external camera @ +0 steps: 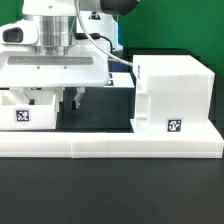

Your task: Assemble drawer

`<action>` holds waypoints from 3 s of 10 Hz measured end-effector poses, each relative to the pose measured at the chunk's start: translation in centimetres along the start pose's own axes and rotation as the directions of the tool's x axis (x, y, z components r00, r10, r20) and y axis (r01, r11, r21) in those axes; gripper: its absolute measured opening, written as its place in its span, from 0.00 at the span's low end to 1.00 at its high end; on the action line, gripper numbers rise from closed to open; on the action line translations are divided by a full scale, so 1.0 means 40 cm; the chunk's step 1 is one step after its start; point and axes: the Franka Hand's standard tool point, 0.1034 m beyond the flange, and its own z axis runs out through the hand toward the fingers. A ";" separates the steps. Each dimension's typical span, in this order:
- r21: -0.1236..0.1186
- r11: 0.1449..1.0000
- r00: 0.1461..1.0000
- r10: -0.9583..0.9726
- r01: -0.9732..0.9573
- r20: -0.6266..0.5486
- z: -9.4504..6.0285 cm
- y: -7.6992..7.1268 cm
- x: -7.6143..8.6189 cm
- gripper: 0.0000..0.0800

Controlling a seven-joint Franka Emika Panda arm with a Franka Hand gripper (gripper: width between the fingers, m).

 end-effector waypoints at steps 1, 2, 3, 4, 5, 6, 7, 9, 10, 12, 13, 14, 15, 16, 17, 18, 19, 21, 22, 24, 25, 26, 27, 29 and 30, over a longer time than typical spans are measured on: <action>-0.001 1.000 1.000 0.000 0.000 -0.002 0.000 0.002 0.003 0.78; -0.001 1.000 1.000 0.000 0.000 -0.001 0.001 0.002 0.002 0.56; -0.001 1.000 1.000 0.000 0.000 -0.001 0.001 0.002 0.002 0.56; -0.001 1.000 1.000 0.000 0.000 -0.001 0.001 0.002 0.002 0.33; 0.001 1.000 1.000 -0.003 0.003 -0.001 0.002 -0.003 0.003 0.14; 0.003 1.000 1.000 -0.008 0.008 -0.002 0.002 -0.011 0.006 0.14; 0.003 1.000 1.000 -0.008 0.008 -0.002 0.002 -0.010 0.006 0.05; 0.003 1.000 1.000 -0.008 0.008 -0.002 0.002 -0.010 0.006 0.05; 0.003 1.000 1.000 -0.008 0.008 -0.002 0.002 -0.010 0.006 0.05; 0.003 1.000 1.000 -0.008 0.008 -0.002 0.002 -0.010 0.006 0.05; 0.003 1.000 1.000 -0.008 0.008 -0.002 0.002 -0.010 0.006 0.05; 0.009 0.999 0.999 -0.036 0.036 0.001 -0.015 -0.016 0.008 0.05; 0.020 0.999 0.999 -0.048 0.048 0.002 -0.042 -0.027 0.009 0.05; 0.029 0.998 0.999 -0.049 0.049 0.002 -0.060 -0.034 0.006 0.05; 0.027 0.998 0.998 -0.063 0.063 0.005 -0.051 -0.030 0.000 0.05; 0.028 0.998 0.998 -0.061 0.061 0.009 -0.047 -0.030 -0.003 0.05; 0.027 0.996 0.997 -0.081 0.081 0.009 -0.047 -0.030 -0.003 0.05; 0.020 0.942 0.942 -0.336 0.336 0.018 -0.042 -0.039 -0.002 0.05; 0.029 0.899 0.899 -0.437 0.436 0.030 -0.046 -0.050 0.004 0.05; 0.023 0.818 0.816 -0.576 0.575 0.046 -0.057 -0.073 0.023 0.05; 0.027 0.782 0.780 -0.623 0.623 0.048 -0.053 -0.067 0.018 0.05; 0.028 0.766 0.765 -0.643 0.642 0.048 -0.053 -0.062 0.016 0.05; 0.030 0.715 0.713 -0.699 0.699 0.050 -0.052 -0.061 0.016 0.05; 0.038 0.549 0.547 -0.836 0.835 0.055 -0.036 -0.059 0.007 0.05; 0.051 0.477 0.474 -0.879 0.878 0.056 -0.029 -0.072 0.005 0.05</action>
Offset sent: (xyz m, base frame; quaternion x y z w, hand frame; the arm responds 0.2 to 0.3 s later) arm 0.0000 0.0000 0.0000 0.0000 0.0000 0.0000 1.0000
